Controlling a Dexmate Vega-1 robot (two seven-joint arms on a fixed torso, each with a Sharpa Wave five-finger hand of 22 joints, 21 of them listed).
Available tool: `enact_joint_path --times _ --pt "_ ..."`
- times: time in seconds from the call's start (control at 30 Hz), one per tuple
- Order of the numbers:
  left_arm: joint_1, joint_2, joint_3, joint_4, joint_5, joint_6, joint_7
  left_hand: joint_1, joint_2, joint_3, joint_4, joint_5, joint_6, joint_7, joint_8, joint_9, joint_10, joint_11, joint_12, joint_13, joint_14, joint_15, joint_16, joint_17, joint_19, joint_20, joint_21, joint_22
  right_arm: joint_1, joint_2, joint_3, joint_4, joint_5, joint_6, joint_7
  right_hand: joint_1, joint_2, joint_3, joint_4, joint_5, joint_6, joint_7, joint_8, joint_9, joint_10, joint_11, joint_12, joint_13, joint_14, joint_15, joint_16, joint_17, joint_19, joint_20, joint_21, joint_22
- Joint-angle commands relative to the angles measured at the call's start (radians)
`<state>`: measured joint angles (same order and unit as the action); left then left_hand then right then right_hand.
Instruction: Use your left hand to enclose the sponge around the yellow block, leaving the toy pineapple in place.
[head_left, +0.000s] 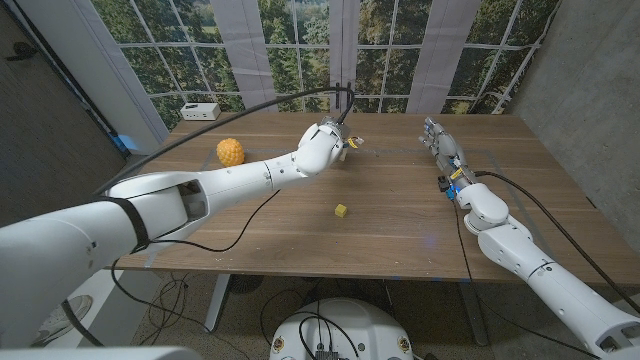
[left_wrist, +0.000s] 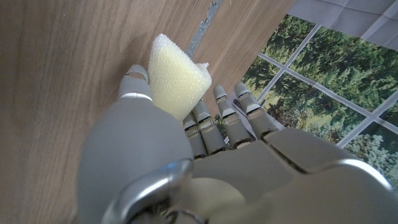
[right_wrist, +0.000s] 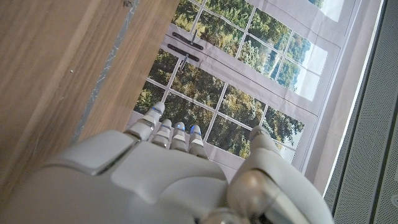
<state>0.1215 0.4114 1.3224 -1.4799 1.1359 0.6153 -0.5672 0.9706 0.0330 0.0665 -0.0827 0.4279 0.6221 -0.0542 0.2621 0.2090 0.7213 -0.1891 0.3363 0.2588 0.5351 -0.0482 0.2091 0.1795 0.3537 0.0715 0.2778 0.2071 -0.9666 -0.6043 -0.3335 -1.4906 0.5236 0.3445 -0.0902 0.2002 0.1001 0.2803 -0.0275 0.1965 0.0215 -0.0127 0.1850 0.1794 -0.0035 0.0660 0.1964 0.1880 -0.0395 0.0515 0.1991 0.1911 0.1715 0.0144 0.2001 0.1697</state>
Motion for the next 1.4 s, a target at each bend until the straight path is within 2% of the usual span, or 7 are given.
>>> enact_joint_path --times 0.03,0.13,0.2,0.57,0.73,1.0,1.4 --pt "0.114 0.092 -0.123 -0.218 0.099 -0.055 -0.040 0.004 0.005 -0.009 0.001 -0.006 0.008 -0.002 0.000 0.001 0.007 0.004 -0.002 0.003 0.006 -0.124 -0.001 0.001 0.007 0.004 0.004 0.001 -0.011 -0.009 0.001 -0.036 -0.014 -0.019 -0.018 -0.005 0.002 0.000 -0.001 0.004 0.001 -0.005 0.003 0.001 0.002 0.003 0.001 0.003 0.007 0.001 -0.002 0.000 0.006 0.004 -0.003 0.004" --pt "0.142 0.105 -0.154 -0.261 0.116 -0.076 -0.063 0.004 0.006 -0.011 0.002 -0.006 0.008 -0.003 -0.002 0.001 0.007 0.003 -0.003 0.003 0.006 -0.123 -0.002 0.001 0.006 0.005 0.004 0.001 -0.016 -0.012 0.003 -0.047 -0.015 -0.027 -0.026 -0.005 0.002 0.000 -0.001 0.004 0.002 -0.006 0.003 0.001 0.002 0.003 0.001 0.003 0.006 0.000 -0.003 0.000 0.006 0.004 -0.003 0.004" --pt "0.169 0.119 -0.178 -0.290 0.127 -0.092 -0.042 0.004 0.006 -0.012 0.002 -0.007 0.008 -0.002 -0.003 0.001 0.003 0.002 -0.006 0.004 0.006 -0.122 -0.002 0.001 0.006 0.006 0.004 0.001 -0.020 -0.013 0.005 -0.056 -0.016 -0.032 -0.033 -0.005 0.002 0.000 -0.001 0.004 0.002 -0.006 0.003 0.001 0.002 0.003 0.001 0.003 0.006 0.000 -0.003 0.000 0.006 0.004 -0.003 0.004" --pt "0.270 0.141 -0.285 -0.412 0.159 -0.179 -0.089 0.004 0.007 -0.018 0.004 -0.007 0.008 -0.006 -0.007 0.002 -0.001 0.003 -0.011 0.005 0.004 -0.121 -0.005 0.001 0.002 0.007 0.002 0.001 -0.046 -0.025 0.013 -0.095 -0.024 -0.041 -0.053 -0.005 0.002 0.001 -0.001 0.004 0.002 -0.006 0.002 0.001 0.002 0.003 0.001 0.003 0.007 -0.002 -0.003 0.000 0.006 0.003 -0.003 0.004" --pt "0.310 0.148 -0.315 -0.452 0.189 -0.215 -0.094 0.004 0.008 -0.021 0.006 -0.007 0.009 -0.003 -0.009 0.002 0.001 0.003 -0.011 0.006 0.005 -0.120 -0.006 0.002 0.002 0.007 0.002 0.001 -0.060 -0.030 0.021 -0.114 -0.026 -0.044 -0.063 -0.005 0.003 0.001 -0.002 0.004 0.002 -0.007 0.002 0.001 0.001 0.003 0.001 0.003 0.008 -0.002 -0.002 0.000 0.007 0.003 -0.003 0.004" --pt "0.378 0.163 -0.380 -0.540 0.173 -0.269 -0.127 0.006 0.010 -0.025 0.007 -0.007 0.010 -0.001 -0.012 0.003 0.002 0.004 -0.014 0.007 0.003 -0.119 -0.007 0.002 0.002 0.007 0.002 0.001 -0.079 -0.037 0.028 -0.141 -0.037 -0.038 -0.074 -0.005 0.003 0.001 -0.002 0.004 0.001 -0.006 0.002 0.001 0.001 0.002 0.000 0.003 0.007 -0.003 -0.003 0.000 0.007 0.002 -0.003 0.004" --pt "0.452 0.176 -0.434 -0.595 0.186 -0.333 -0.146 0.008 0.013 -0.031 0.009 -0.007 0.011 -0.003 -0.016 0.003 0.003 0.002 -0.017 0.009 0.004 -0.120 -0.008 0.002 0.002 0.006 0.002 0.001 -0.089 -0.032 0.025 -0.163 -0.055 -0.037 -0.085 -0.005 0.003 0.002 -0.003 0.004 0.002 -0.006 0.002 0.001 0.003 0.003 0.001 0.003 0.008 -0.002 -0.003 0.000 0.007 0.002 -0.004 0.004"
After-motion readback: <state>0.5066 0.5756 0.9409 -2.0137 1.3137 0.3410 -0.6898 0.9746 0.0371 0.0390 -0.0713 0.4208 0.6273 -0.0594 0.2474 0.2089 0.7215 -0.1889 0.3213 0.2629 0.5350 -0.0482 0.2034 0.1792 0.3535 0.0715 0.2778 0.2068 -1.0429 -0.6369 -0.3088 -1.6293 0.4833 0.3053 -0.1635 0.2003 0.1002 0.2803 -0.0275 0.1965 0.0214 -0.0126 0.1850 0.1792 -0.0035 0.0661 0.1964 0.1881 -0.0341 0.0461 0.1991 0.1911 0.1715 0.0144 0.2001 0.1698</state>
